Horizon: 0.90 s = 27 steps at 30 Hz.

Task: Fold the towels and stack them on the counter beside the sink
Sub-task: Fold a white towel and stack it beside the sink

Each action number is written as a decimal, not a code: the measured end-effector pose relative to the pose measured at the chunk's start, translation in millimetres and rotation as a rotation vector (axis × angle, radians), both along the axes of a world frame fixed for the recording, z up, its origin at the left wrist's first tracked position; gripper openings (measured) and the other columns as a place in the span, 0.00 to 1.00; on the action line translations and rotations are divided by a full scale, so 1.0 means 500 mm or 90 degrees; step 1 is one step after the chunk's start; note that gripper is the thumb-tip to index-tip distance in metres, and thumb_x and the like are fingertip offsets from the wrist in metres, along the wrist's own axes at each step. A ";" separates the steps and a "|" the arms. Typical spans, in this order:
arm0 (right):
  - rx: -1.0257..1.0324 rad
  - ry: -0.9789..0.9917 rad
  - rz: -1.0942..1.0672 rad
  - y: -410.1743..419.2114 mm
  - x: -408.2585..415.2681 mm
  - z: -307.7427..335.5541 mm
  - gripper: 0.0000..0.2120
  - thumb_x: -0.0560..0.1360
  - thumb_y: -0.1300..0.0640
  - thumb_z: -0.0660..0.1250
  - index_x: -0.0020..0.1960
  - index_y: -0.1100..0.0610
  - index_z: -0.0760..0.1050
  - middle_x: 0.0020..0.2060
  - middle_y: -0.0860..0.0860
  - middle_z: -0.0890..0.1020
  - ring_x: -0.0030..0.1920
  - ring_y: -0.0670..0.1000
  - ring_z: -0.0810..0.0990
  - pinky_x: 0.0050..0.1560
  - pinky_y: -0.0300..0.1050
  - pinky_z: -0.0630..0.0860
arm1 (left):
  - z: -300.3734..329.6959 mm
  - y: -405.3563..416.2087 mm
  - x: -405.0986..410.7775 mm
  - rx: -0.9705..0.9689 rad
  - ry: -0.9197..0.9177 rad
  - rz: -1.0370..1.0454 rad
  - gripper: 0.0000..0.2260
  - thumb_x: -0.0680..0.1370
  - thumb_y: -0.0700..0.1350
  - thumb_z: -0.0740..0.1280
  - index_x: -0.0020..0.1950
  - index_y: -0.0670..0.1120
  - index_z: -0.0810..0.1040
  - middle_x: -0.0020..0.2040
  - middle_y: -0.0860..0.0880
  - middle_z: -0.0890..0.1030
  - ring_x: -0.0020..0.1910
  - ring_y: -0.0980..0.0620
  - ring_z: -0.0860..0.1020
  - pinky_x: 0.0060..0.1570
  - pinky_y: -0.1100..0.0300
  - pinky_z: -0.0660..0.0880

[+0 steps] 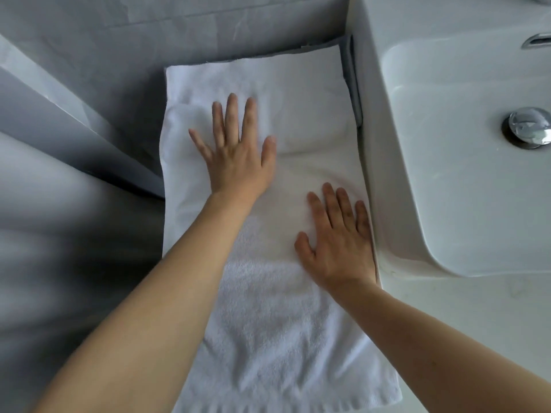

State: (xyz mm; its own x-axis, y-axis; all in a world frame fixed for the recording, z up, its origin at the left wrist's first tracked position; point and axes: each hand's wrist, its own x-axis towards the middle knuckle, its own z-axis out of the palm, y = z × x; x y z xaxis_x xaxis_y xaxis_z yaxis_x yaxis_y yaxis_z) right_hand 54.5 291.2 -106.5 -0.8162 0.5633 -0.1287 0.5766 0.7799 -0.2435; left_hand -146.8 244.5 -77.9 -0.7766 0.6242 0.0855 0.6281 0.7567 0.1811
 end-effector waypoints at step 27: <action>0.020 0.018 0.230 -0.115 0.308 0.004 0.31 0.78 0.43 0.53 0.78 0.55 0.58 0.78 0.55 0.57 0.78 0.57 0.53 0.74 0.62 0.55 | -0.060 -0.296 0.252 -0.109 -0.066 -0.045 0.31 0.77 0.60 0.49 0.80 0.54 0.55 0.82 0.50 0.53 0.80 0.47 0.49 0.75 0.36 0.44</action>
